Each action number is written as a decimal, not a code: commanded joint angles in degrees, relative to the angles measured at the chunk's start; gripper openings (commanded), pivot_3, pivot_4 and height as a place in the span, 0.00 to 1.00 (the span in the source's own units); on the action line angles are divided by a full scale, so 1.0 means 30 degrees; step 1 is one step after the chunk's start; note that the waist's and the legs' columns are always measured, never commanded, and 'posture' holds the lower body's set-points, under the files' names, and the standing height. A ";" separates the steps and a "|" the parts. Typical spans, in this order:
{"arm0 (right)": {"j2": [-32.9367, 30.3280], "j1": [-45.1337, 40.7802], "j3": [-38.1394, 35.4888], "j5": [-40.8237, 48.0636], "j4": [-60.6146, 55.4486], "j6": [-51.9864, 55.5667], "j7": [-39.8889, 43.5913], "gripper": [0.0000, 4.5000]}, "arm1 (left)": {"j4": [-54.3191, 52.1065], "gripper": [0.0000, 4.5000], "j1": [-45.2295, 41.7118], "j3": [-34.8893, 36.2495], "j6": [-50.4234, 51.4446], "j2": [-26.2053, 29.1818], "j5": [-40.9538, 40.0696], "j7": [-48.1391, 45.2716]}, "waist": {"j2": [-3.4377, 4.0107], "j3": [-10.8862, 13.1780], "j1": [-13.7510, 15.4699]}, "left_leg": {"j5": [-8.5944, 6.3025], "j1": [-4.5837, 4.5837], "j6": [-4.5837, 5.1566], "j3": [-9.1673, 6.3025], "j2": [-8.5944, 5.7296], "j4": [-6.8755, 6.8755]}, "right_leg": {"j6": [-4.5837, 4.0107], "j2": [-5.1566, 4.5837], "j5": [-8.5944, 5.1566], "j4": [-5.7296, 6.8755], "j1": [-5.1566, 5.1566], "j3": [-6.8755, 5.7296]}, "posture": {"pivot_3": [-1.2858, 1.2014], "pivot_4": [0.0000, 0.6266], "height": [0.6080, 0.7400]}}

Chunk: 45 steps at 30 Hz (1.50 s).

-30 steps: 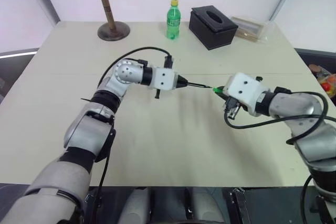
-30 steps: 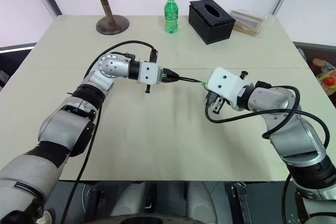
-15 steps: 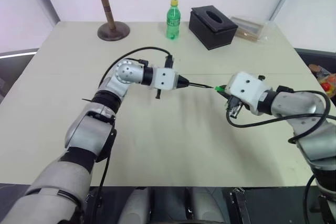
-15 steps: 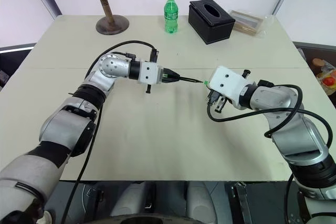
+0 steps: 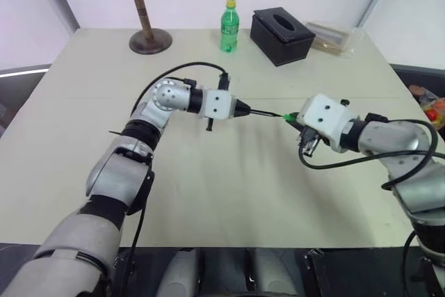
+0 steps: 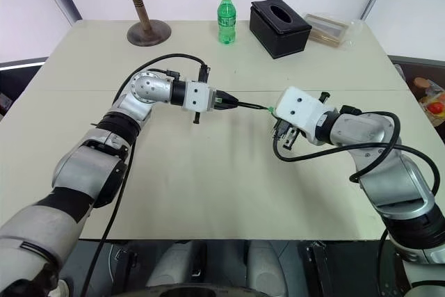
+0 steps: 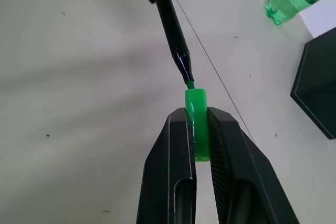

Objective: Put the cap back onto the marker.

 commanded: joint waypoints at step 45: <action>-0.0825 -0.0313 0.1375 0.0363 -0.1991 -0.0552 0.0898 0.00 | -0.0749 0.00 -0.0005 0.0894 -0.1135 -0.0245 -0.2106 -0.4553 | 0.0000 0.0000 -0.0003 | 0.0000 0.0000 0.0001 -0.0001 0.0004 0.0004 | 0.0000 0.0002 0.0000 0.0002 0.0000 -0.0001 | 0.52 0.24 1.00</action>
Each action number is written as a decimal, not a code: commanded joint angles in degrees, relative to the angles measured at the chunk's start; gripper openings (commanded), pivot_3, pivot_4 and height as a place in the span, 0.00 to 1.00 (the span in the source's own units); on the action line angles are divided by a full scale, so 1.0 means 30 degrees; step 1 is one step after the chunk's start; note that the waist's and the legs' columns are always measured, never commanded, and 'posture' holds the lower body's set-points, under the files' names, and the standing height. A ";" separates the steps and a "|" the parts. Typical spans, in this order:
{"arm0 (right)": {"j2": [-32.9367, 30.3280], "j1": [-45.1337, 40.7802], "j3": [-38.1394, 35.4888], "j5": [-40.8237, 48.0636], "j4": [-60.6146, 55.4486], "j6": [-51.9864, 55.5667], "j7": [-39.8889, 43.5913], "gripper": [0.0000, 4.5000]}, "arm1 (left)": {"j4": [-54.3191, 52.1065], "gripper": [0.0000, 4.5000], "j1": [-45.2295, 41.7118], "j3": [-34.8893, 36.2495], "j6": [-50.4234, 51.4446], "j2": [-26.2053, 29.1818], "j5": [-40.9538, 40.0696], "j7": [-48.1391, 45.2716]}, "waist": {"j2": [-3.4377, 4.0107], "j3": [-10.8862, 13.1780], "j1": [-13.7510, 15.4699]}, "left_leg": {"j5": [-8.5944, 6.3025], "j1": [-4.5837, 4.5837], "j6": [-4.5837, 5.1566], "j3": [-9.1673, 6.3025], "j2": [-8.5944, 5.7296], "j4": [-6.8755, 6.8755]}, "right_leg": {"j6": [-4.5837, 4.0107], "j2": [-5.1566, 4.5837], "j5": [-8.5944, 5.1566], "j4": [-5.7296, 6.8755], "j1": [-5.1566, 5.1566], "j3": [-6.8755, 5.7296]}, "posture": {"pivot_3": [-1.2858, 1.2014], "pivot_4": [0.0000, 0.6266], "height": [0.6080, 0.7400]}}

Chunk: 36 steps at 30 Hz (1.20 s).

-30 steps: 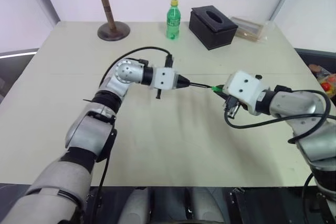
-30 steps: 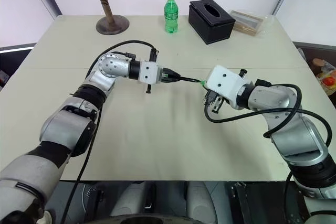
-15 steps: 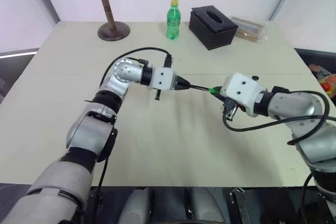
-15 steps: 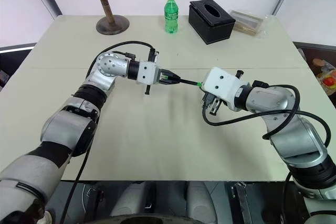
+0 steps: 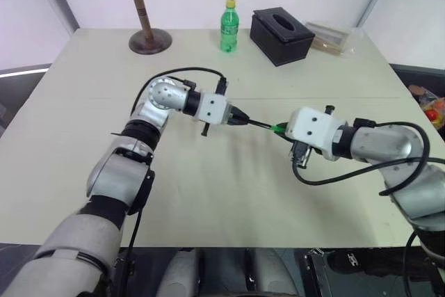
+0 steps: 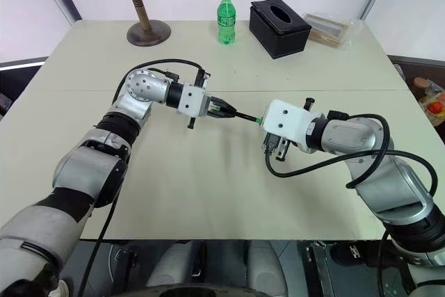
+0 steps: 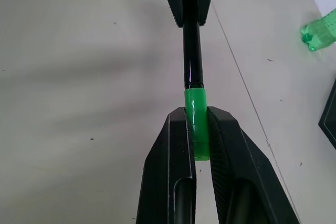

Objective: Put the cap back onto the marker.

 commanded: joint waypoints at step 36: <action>0.1432 -0.1563 0.0203 0.1335 -0.1368 0.1680 -0.0167 0.00 | -0.1943 0.00 0.0630 0.0634 -0.1370 -0.1251 -0.1674 0.0345 | -0.0001 -0.0001 0.0003 | -0.0001 0.0000 0.0001 -0.0003 0.0003 0.0003 | 0.0000 0.0000 0.0000 0.0001 0.0000 -0.0001 | 0.52 0.24 1.00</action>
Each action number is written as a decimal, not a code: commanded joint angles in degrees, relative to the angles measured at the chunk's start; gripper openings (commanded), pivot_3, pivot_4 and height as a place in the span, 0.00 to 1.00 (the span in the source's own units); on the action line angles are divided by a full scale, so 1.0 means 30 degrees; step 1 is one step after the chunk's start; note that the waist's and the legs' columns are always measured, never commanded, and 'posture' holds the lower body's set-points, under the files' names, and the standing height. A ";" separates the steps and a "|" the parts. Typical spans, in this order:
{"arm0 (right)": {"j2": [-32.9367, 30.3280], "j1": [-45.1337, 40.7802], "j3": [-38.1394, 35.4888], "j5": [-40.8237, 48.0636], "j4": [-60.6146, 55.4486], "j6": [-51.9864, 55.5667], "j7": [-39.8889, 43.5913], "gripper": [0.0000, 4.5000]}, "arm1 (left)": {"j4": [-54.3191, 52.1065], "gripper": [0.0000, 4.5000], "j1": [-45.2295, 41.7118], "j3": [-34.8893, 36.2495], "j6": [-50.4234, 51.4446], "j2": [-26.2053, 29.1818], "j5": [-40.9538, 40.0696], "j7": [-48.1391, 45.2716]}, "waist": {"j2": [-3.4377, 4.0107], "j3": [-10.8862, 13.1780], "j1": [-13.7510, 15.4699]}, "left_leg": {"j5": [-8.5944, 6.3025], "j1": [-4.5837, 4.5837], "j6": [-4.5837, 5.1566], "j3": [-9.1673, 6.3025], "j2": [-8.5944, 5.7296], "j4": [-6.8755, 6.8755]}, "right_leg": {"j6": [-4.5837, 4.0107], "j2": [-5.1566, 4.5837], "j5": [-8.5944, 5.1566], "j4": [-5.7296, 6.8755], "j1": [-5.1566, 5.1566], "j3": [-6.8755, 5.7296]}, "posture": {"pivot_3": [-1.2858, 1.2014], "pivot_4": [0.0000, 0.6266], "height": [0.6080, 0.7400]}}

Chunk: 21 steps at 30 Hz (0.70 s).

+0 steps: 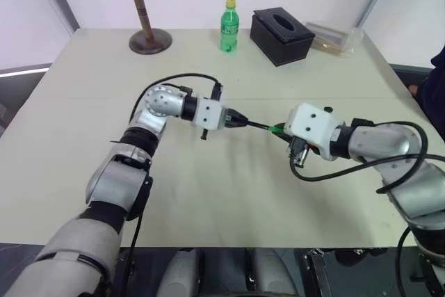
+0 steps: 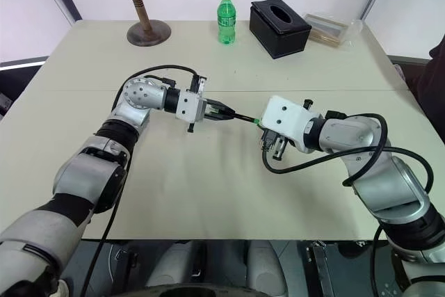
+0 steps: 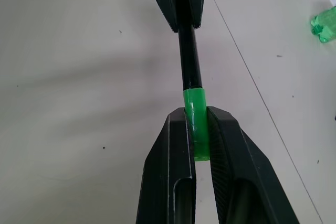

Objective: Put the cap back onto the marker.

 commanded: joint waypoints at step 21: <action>0.0663 -0.0199 0.0160 0.0327 -0.1017 -0.0475 -0.0019 0.40 | -0.1349 0.00 -0.0513 0.0675 -0.1081 -0.1114 -0.1332 -0.0952 | -0.0002 0.0000 0.0158 | 0.0000 -0.0004 0.0000 -0.0008 -0.0003 0.0002 | 0.0000 -0.0010 0.0000 -0.0002 0.0007 -0.0007 | 0.52 0.24 1.00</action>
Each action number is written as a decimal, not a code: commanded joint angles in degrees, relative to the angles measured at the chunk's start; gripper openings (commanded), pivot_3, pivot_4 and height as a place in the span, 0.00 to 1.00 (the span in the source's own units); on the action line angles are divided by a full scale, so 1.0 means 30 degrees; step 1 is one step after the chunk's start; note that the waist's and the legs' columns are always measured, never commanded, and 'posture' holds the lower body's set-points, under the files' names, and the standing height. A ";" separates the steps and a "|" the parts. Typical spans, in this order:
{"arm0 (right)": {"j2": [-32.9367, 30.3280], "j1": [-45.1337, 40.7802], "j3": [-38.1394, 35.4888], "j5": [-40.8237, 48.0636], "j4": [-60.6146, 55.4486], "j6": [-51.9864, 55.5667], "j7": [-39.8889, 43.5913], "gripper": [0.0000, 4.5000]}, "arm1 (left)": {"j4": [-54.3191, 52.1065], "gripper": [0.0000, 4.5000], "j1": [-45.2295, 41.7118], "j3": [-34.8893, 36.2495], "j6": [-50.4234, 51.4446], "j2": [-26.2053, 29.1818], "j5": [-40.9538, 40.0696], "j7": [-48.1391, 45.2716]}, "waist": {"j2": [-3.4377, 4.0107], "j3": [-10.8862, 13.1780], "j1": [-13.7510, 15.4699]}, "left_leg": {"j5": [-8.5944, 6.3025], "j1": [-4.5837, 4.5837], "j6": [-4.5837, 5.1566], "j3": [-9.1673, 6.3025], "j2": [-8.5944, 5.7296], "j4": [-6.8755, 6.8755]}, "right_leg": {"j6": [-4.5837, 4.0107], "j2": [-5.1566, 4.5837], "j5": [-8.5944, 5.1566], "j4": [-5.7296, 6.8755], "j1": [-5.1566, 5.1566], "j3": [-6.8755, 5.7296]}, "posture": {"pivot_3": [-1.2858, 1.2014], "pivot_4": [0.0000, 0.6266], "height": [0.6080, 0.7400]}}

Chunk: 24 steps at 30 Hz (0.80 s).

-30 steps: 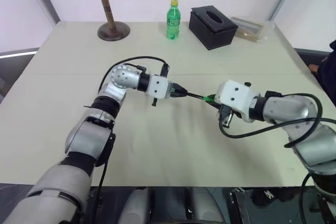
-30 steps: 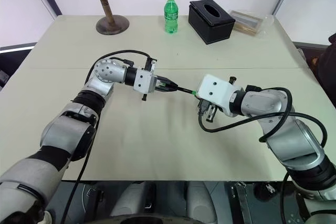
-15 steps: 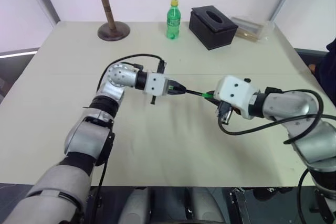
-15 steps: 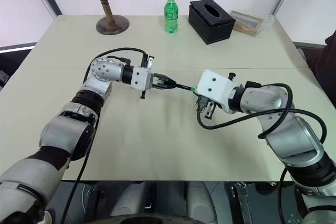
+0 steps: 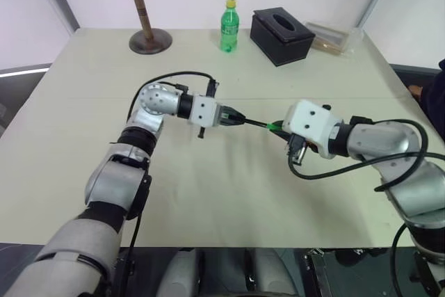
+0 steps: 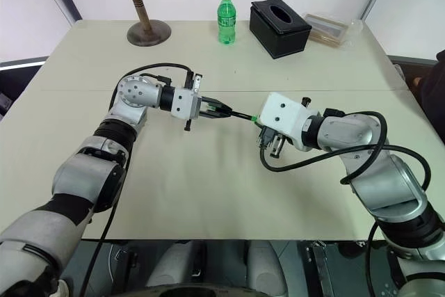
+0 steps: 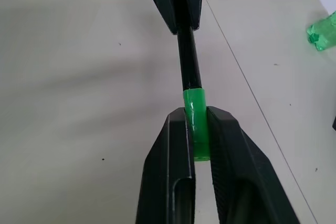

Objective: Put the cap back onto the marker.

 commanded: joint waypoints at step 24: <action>-0.0164 0.5515 -0.4646 0.0898 -0.3453 0.1264 -0.2529 0.62 | -1.3062 0.00 0.7474 0.0423 1.3644 0.3760 -0.1214 0.3899 | -0.0006 0.0002 -0.0114 | -0.0008 0.0003 0.0012 -0.0024 0.0034 0.0000 | -0.0003 0.0041 -0.0001 0.0003 0.0002 0.0013 | 0.52 0.24 1.00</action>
